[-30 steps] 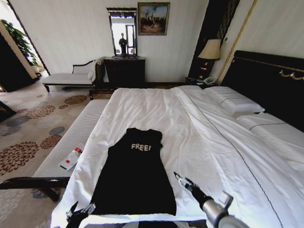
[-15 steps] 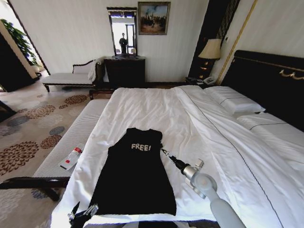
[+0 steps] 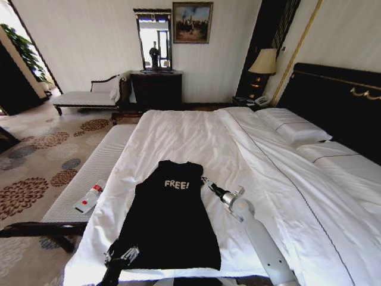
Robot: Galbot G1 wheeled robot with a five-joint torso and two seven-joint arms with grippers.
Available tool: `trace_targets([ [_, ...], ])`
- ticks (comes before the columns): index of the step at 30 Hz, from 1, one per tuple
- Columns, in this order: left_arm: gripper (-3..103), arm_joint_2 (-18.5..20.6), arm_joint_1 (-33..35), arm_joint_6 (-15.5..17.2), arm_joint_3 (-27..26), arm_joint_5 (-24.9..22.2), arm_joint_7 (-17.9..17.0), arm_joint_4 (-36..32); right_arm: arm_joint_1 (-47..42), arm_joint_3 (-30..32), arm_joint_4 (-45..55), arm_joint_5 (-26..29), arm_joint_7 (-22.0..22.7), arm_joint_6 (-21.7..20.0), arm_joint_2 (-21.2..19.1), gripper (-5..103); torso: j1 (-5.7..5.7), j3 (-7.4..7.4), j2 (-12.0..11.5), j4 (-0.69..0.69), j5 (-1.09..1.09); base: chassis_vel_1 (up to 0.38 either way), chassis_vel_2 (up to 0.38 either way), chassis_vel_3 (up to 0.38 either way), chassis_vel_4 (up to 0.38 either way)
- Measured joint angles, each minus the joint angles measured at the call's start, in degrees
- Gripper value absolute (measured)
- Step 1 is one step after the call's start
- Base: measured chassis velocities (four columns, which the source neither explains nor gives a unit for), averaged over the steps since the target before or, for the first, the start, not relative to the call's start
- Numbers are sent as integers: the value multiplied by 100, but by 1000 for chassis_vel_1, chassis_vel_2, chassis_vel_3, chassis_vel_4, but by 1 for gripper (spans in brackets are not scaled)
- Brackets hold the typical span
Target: Fold the clothes on the bed.
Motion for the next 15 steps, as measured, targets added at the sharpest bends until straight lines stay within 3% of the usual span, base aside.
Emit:
trace_targets([
  [8, 100, -16, -24, 114, 56, 69, 12, -248, 336, 23, -576, -106, -179, -4, 113, 92, 0, 0, 1, 0, 0, 0, 0, 0, 0],
  [11, 100, -25, -31, 152, 32, 63, 3, -284, 482, 21, -788, -143, -229, -3, 156, 74, 0, 0, 0, 0, 0, 0, 0, 0, 0],
  [13, 100, -25, -24, 158, 22, 61, 2, -290, 517, 22, -854, -151, -249, -1, 168, 74, -1, 0, 1, 0, 0, 0, 0, 0, 0],
  [15, 100, -30, -10, 180, 2, 60, 1, -304, 569, 16, -971, -191, -294, 3, 186, 65, 0, 0, 1, 0, 0, 0, 0, 0, 0],
])
